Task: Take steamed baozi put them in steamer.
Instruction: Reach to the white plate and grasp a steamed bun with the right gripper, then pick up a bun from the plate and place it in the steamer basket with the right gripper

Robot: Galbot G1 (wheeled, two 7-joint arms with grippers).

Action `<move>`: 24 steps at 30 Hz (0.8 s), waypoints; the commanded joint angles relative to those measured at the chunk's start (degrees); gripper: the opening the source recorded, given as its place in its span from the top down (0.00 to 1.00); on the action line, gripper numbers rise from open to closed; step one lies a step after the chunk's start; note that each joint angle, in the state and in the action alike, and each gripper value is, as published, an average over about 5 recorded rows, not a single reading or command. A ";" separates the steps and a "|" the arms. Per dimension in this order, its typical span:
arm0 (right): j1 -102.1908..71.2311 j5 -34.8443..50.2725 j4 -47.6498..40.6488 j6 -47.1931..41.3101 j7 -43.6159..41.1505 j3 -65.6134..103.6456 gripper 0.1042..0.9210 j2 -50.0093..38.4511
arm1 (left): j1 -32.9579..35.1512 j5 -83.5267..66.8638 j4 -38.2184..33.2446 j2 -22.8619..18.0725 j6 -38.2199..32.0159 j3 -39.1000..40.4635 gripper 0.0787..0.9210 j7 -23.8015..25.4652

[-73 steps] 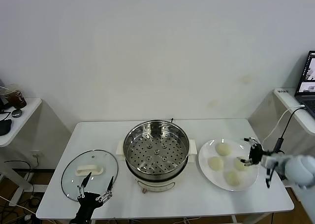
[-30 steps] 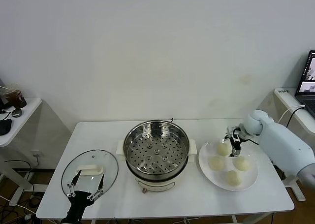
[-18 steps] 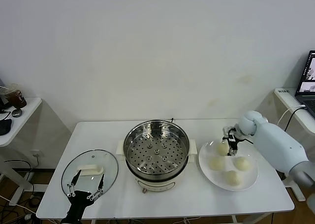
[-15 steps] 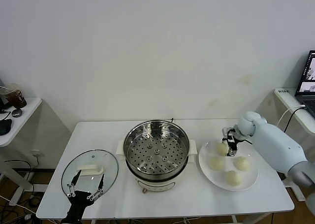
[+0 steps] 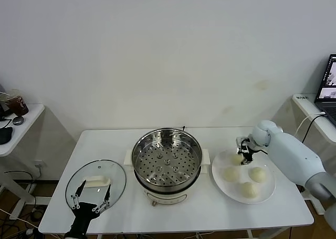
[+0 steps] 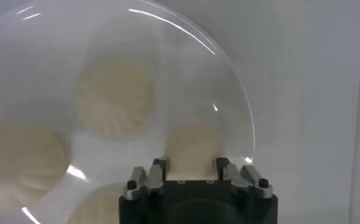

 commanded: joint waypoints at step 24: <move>41.88 32.31 19.73 10.26 -3.75 -28.84 0.58 1.48 | -0.73 -2.28 -1.47 2.29 0.26 -0.15 0.12 0.17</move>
